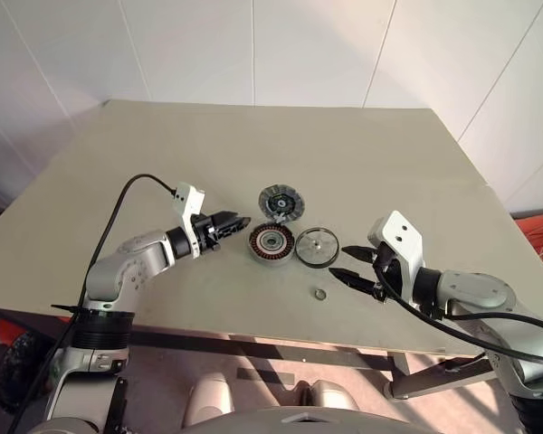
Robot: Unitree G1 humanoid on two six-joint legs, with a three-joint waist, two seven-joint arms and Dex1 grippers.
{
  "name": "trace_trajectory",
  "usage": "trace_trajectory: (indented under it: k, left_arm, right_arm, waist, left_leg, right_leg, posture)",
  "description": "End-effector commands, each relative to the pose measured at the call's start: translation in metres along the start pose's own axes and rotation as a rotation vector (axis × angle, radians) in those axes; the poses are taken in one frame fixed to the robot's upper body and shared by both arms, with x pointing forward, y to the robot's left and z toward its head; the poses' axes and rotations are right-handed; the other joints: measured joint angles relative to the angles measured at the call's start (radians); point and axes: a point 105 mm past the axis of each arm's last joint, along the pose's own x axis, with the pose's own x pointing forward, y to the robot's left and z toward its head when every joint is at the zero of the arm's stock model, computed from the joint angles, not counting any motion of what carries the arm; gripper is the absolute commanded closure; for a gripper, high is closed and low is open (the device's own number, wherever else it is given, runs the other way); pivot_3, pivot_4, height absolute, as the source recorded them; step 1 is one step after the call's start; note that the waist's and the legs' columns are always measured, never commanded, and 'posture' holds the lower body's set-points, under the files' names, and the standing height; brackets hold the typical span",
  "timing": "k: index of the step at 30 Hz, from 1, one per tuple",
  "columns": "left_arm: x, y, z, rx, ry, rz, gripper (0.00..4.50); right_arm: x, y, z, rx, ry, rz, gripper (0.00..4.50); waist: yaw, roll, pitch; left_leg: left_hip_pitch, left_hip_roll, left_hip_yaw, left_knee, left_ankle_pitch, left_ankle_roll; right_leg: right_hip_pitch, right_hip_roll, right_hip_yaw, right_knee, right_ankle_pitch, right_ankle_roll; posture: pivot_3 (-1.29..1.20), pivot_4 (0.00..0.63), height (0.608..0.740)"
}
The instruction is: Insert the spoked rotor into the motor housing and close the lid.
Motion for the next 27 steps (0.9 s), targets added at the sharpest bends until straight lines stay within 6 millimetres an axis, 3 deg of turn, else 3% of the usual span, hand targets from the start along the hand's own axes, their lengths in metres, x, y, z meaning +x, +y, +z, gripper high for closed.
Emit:
trace_trajectory:
  k: [1,10,27]
  left_arm:
    - [0.000,-0.002,0.015,0.049,-0.038,-0.016,2.15]
    - [0.001,-0.002,0.016,0.055,-0.042,-0.014,2.15]
    - [-0.002,-0.001,0.018,0.062,-0.043,-0.003,2.15]
  right_arm:
    - [-0.001,-0.003,0.011,-0.040,-0.051,-0.009,1.98]
    - [0.004,0.008,-0.009,-0.024,-0.009,0.008,1.98]
    - [0.016,0.027,-0.018,0.076,-0.023,0.056,1.98]
  waist:
    - [0.000,0.000,0.000]
    - [0.000,0.000,0.000]
    - [-0.001,0.000,0.000]
  left_leg:
    - [0.000,0.000,0.000,0.000,0.000,0.000]
    - [-0.001,0.000,0.000,0.000,0.000,0.001]
    - [-0.001,0.000,0.000,0.000,0.000,0.001]
  right_leg:
    - [0.000,0.000,0.000,0.000,0.000,0.000]
    - [0.000,0.000,0.000,-0.001,0.000,-0.001]
    - [0.000,0.000,0.000,-0.001,0.000,-0.001]
  posture:
    - [0.00,0.000,0.740]
    - [0.00,0.000,0.740]
    - [0.00,0.000,0.740]
